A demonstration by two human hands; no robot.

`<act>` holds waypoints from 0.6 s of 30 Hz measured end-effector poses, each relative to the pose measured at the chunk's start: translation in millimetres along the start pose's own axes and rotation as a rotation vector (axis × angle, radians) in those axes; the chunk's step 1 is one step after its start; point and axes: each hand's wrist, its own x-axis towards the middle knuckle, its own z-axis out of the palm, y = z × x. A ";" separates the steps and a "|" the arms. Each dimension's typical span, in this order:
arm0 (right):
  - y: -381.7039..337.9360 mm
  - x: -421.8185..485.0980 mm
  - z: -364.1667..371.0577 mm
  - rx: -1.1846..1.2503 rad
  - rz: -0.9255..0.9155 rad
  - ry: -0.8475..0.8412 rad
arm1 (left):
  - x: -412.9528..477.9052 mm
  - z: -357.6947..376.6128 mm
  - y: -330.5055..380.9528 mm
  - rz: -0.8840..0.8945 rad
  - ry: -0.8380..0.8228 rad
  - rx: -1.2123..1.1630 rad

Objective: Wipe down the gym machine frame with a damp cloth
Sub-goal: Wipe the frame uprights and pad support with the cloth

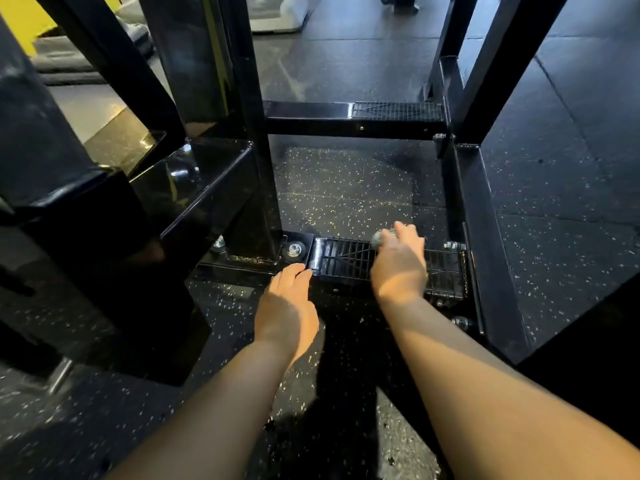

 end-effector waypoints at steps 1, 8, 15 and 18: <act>-12.7 -6.5 4.3 0.039 -0.036 0.002 | -1.9 2.2 -1.4 0.017 0.021 0.013; -65.2 4.6 37.0 0.111 -0.634 -0.340 | -2.4 6.5 -6.7 0.019 0.116 0.032; 16.1 9.7 -7.2 -0.074 0.035 0.041 | 1.8 5.2 10.4 -0.003 0.113 0.005; 16.2 -10.4 2.1 0.040 0.098 0.167 | 5.0 15.1 18.8 0.021 0.062 0.077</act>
